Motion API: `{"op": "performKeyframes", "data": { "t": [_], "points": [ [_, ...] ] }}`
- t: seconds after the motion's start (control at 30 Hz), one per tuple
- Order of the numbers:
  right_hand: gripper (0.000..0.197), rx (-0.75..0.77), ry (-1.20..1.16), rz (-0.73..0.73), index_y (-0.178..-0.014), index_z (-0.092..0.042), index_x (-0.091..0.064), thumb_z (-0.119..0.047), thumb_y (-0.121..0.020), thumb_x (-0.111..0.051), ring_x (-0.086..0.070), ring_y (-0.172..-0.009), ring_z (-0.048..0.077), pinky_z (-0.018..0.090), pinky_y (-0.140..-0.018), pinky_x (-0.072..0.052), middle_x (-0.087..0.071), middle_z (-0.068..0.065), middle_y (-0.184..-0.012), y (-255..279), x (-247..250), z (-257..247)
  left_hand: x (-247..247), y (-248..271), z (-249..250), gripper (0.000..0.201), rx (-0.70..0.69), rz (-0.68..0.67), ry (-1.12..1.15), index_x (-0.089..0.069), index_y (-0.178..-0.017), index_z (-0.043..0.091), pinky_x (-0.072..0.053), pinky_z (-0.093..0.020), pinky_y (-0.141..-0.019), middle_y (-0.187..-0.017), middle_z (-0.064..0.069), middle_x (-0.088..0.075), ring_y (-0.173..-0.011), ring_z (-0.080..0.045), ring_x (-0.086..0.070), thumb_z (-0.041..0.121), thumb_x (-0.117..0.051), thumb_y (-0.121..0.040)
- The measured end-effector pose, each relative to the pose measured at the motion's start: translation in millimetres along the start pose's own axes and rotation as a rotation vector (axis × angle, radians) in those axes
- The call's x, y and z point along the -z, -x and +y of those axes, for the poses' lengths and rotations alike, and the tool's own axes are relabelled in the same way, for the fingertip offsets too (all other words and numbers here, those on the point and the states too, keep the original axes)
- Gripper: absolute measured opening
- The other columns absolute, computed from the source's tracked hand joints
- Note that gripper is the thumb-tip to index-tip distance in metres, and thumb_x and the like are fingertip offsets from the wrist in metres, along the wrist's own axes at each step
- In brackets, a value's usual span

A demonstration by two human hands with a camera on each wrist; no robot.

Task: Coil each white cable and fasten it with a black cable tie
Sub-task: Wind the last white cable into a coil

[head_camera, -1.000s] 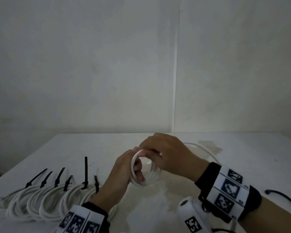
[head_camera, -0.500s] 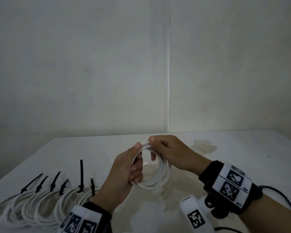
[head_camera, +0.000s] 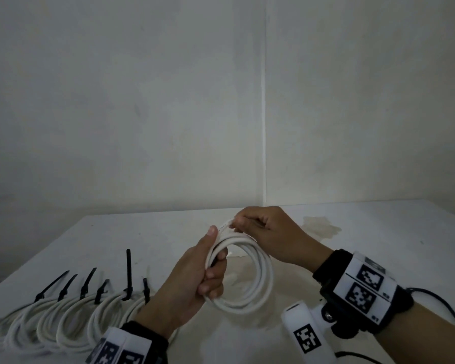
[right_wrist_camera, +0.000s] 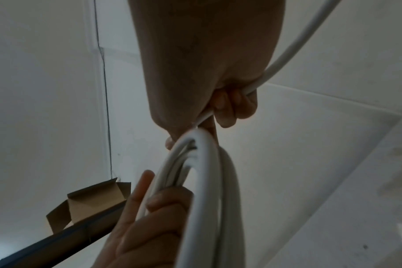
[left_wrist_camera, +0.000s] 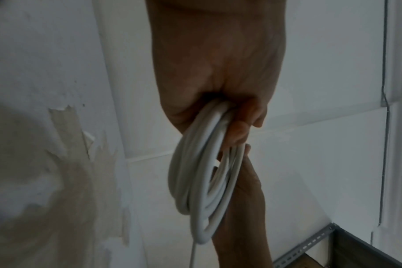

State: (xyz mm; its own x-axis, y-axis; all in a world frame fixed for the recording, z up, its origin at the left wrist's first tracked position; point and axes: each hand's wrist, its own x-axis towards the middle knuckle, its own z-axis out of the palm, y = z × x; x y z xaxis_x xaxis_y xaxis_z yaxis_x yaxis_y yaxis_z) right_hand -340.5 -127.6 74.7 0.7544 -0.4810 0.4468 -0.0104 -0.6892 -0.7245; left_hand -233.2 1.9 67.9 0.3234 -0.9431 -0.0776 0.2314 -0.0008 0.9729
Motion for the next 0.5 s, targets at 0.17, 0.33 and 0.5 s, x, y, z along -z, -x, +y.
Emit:
{"op": "performKeyframes", "data": {
  "t": [0.17, 0.33, 0.5],
  "points": [
    [0.022, -0.011, 0.018, 0.095, -0.074, -0.026, -0.06, -0.025, -0.093, -0.05, -0.056, -0.062, 0.004, 0.013, -0.063, -0.04, -0.061, -0.014, -0.065, -2.1, 1.0, -3.4, -1.7, 0.6, 2.6, 0.041, -0.002, -0.008, 0.008, -0.044, -0.061, 0.013, -0.027, -0.016, -0.031, -0.039, 0.006, -0.027, -0.026, -0.003, -0.02, 0.052, -0.045, -0.072],
    [0.028, -0.064, -0.022, 0.06, -0.076, -0.019, -0.063, -0.028, -0.095, -0.046, -0.055, -0.058, -0.003, 0.012, -0.062, -0.042, -0.062, -0.009, -0.065, 2.6, 0.3, -5.4, -3.9, -2.0, 1.6, 0.037, -0.035, 0.01, -0.002, -0.038, -0.062, 0.013, -0.027, -0.016, -0.032, -0.039, 0.006, -0.025, -0.026, -0.004, -0.019, 0.047, -0.048, -0.071],
    [0.04, -0.157, -0.324, -0.247, -0.108, -0.013, -0.059, -0.043, -0.087, -0.044, -0.036, -0.046, 0.007, 0.018, -0.046, -0.029, -0.069, 0.003, -0.078, 17.8, 4.6, -11.6, 2.2, -5.3, -0.3, 0.037, -0.08, 0.066, 0.114, -0.035, -0.061, 0.012, -0.026, -0.016, -0.029, -0.037, 0.006, -0.024, -0.024, -0.003, -0.02, 0.044, -0.049, -0.073]
  ]
}}
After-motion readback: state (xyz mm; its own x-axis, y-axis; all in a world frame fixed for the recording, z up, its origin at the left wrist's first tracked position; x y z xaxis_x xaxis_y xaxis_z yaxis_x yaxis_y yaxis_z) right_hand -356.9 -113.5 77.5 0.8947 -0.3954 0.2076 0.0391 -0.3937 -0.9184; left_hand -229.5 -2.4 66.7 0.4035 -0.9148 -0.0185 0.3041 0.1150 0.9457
